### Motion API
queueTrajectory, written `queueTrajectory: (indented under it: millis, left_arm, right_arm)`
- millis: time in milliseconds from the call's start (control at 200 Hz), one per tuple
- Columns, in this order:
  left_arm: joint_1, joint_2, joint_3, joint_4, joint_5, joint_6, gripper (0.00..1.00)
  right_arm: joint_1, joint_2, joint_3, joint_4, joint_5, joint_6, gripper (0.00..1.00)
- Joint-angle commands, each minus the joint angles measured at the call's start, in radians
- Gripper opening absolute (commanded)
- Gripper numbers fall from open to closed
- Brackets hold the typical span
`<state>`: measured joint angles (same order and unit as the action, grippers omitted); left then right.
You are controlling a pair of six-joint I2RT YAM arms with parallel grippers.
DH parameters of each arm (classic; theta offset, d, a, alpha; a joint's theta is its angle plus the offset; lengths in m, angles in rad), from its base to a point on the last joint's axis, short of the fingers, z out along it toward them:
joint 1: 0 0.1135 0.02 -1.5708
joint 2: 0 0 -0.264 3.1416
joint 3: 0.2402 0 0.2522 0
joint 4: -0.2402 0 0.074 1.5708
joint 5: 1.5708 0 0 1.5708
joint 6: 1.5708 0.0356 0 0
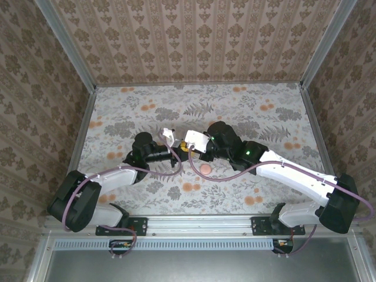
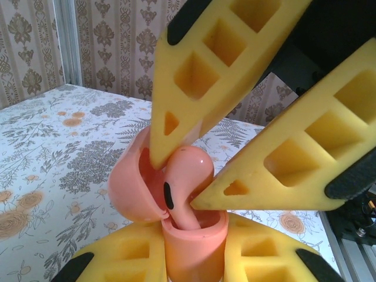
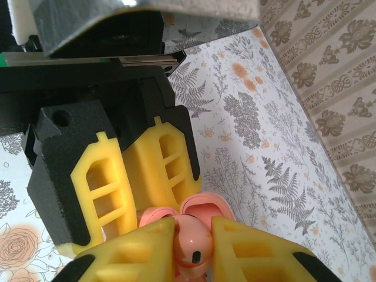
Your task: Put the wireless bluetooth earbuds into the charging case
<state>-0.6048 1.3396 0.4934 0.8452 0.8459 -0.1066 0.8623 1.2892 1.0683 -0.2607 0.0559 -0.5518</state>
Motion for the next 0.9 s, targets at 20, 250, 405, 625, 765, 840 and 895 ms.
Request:
queueTrajectory:
  millis: [20, 250, 405, 625, 765, 840, 895]
  left_arm:
    - [0.010, -0.034, 0.010, 0.045, 0.008, -0.010, 0.19]
    - [0.010, -0.038, 0.010, 0.045, 0.007, -0.007, 0.19]
    - [0.011, -0.037, 0.007, 0.044, 0.004, -0.005, 0.19]
    - [0.011, -0.036, 0.010, 0.046, 0.005, 0.000, 0.19]
    - [0.013, -0.034, -0.002, 0.071, 0.003, 0.005, 0.19]
    - [0.013, -0.034, -0.022, 0.124, -0.003, 0.006, 0.19]
    - [0.013, -0.033, -0.031, 0.145, -0.010, 0.003, 0.19]
  right_arm:
    - [0.008, -0.018, -0.014, -0.060, -0.042, -0.023, 0.23]
    - [0.008, -0.011, 0.002, -0.085, -0.048, -0.024, 0.26]
    - [0.009, -0.016, 0.006, -0.092, -0.051, -0.028, 0.29]
    - [0.009, -0.022, 0.009, -0.092, -0.075, -0.022, 0.33]
    - [0.008, -0.025, 0.009, -0.087, -0.096, -0.016, 0.36]
    - [0.008, -0.028, 0.008, -0.080, -0.105, -0.014, 0.37]
    - [0.009, -0.028, 0.009, -0.080, -0.109, -0.014, 0.38]
